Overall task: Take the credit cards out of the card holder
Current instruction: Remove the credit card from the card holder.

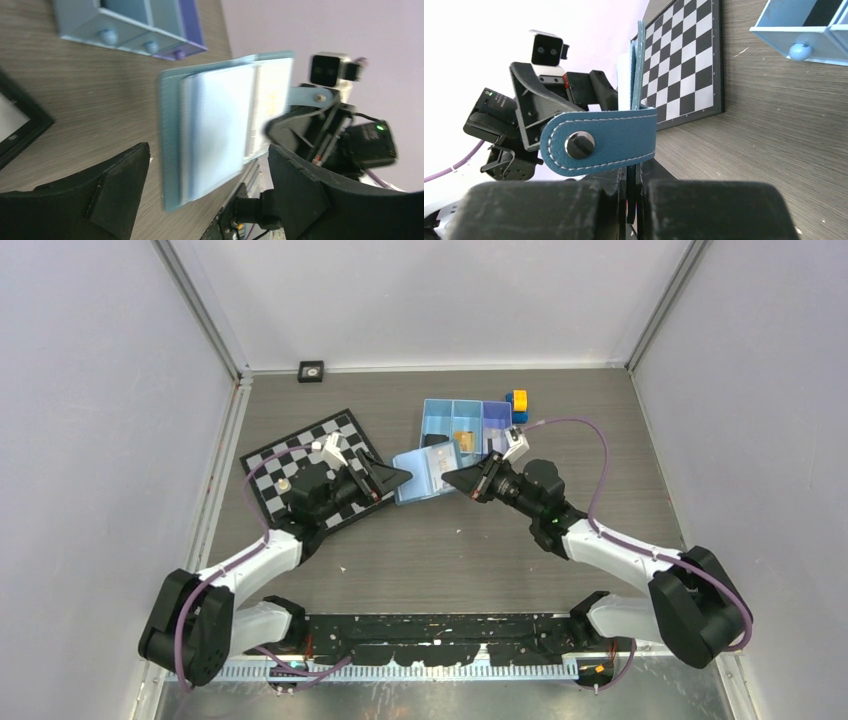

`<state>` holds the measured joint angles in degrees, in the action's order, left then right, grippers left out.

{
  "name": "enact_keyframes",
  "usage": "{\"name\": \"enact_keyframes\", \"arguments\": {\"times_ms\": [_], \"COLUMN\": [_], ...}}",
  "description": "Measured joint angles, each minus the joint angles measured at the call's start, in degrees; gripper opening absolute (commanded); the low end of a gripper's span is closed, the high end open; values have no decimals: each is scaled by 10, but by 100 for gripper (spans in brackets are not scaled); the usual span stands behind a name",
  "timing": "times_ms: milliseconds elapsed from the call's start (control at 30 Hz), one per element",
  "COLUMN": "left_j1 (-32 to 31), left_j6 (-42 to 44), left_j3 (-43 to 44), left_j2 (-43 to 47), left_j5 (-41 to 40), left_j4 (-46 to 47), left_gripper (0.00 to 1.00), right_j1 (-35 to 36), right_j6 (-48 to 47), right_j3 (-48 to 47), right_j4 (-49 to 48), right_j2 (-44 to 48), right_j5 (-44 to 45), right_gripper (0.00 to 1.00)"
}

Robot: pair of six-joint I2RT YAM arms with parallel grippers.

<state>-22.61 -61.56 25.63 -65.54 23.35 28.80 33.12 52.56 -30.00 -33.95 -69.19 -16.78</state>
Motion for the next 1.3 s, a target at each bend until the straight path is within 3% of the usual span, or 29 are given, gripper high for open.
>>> {"name": "enact_keyframes", "arguments": {"times_ms": [200,300,400,533,600,633,767,967,1133,1300], "left_j1": [-17,-19,-19,-19,-18,-17,-17,-18,-18,-18], "left_j6": [-15,-19,-23,-16,-11,-8,-3,1,3,3], "left_j3": [0,-2,-8,-18,-21,-22,-24,-24,-24,-24], "left_j2": [-29,-30,-20,7,15,17,19,29,29,29], "left_j5": [47,53,52,40,31,26,21,23,28,31], "left_j4": [93,116,128,129,128,127,123,118,110,110], "left_gripper": [83,72,52,14,3,0,0,0,0,0], "right_j1": [-2,-2,-2,-2,-2,-3,-3,-10,-27,-42], "right_j6": [21,28,30,33,35,36,34,33,43,58], "right_j3": [-1,-1,-2,-5,-7,-7,-7,-6,0,8], "right_j4": [-48,-53,-56,-66,-72,-77,-77,-62,-68,-83], "right_j2": [-56,-70,-71,-71,-71,-71,-71,-62,-43,-41], "right_j5": [-46,-60,-67,-78,-80,-81,-79,-67,-67,-71], "right_gripper": [0,0,0,1,6,14,42,66,66,46]}}
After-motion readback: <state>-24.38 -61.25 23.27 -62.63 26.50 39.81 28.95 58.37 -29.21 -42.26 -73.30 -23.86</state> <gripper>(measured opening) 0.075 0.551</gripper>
